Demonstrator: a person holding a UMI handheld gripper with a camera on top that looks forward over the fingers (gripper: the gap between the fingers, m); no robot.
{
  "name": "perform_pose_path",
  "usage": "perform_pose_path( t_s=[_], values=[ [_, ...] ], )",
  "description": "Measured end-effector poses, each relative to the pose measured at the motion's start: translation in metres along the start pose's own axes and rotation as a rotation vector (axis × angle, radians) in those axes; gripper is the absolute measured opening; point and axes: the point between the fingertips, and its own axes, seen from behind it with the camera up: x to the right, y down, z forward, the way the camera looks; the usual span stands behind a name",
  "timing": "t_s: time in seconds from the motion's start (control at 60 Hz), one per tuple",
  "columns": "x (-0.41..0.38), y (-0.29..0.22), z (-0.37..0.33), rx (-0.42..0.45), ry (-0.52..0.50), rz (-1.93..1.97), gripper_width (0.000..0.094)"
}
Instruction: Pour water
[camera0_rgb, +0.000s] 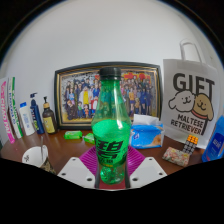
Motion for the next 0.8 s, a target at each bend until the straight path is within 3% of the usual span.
perform_pose_path(
  t_s=[0.1, 0.2, 0.3, 0.35, 0.417, 0.533, 0.8],
  values=[
    [-0.001, 0.0, -0.001, 0.007, 0.004, 0.002, 0.0389],
    [-0.002, 0.003, -0.001, -0.015, 0.006, -0.024, 0.0535],
    [-0.001, 0.013, -0.006, -0.084, 0.018, -0.019, 0.0871],
    [0.002, 0.013, -0.014, -0.103, 0.037, -0.011, 0.0829],
    [0.004, 0.011, -0.028, -0.118, 0.061, -0.009, 0.0866],
    [0.0, 0.007, -0.067, -0.172, 0.114, 0.001, 0.0855],
    [-0.057, -0.027, -0.211, -0.287, 0.183, 0.053, 0.0856]
  ],
)
